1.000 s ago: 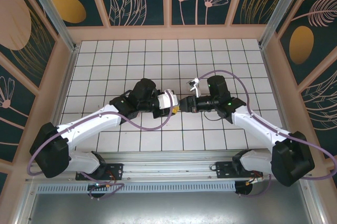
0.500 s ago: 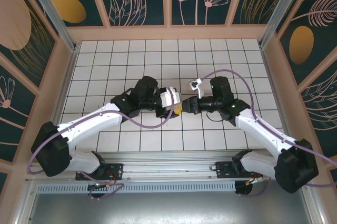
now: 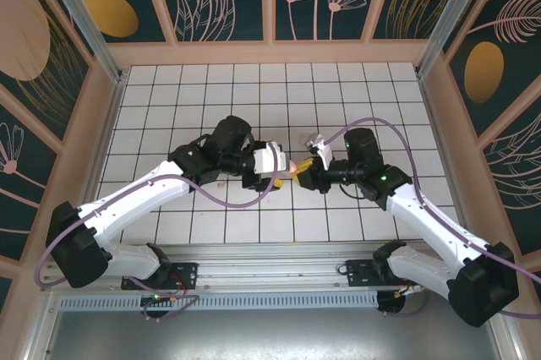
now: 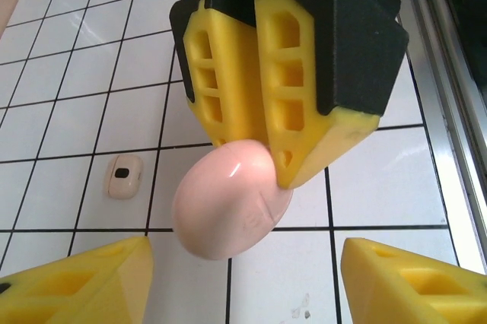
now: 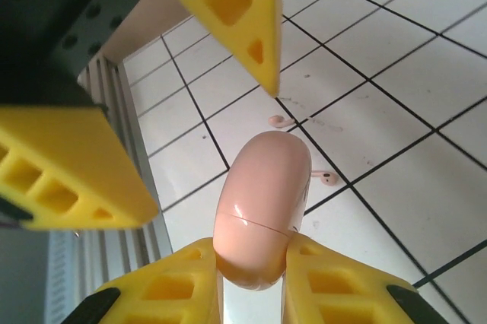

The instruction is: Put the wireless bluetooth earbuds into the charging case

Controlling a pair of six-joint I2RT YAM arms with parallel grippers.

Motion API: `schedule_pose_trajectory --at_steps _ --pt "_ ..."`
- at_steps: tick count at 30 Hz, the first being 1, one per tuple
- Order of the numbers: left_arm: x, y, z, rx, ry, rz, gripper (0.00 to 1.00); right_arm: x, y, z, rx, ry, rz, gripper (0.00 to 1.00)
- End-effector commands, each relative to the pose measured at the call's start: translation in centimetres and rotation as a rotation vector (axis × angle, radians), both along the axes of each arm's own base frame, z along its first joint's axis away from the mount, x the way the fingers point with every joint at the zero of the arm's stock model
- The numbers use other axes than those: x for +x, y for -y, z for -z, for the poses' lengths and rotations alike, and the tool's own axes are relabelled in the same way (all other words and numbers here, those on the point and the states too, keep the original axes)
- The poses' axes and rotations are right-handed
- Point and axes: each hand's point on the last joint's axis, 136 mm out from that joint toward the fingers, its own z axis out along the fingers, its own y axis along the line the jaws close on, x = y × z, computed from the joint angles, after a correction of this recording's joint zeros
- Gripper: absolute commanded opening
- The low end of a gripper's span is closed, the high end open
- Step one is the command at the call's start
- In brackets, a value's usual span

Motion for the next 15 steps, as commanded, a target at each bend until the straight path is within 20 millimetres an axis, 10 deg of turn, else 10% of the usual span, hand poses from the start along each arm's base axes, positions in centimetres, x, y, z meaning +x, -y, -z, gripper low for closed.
schedule_pose_trajectory --at_steps 1,15 --pt "-0.8 -0.6 -0.8 0.036 0.047 0.052 0.64 -1.8 0.0 -0.5 -0.021 0.208 -0.164 0.22" --pt "-2.6 0.4 -0.7 0.001 -0.012 0.174 0.53 -3.7 -0.6 -1.0 -0.023 0.425 -0.365 0.20"
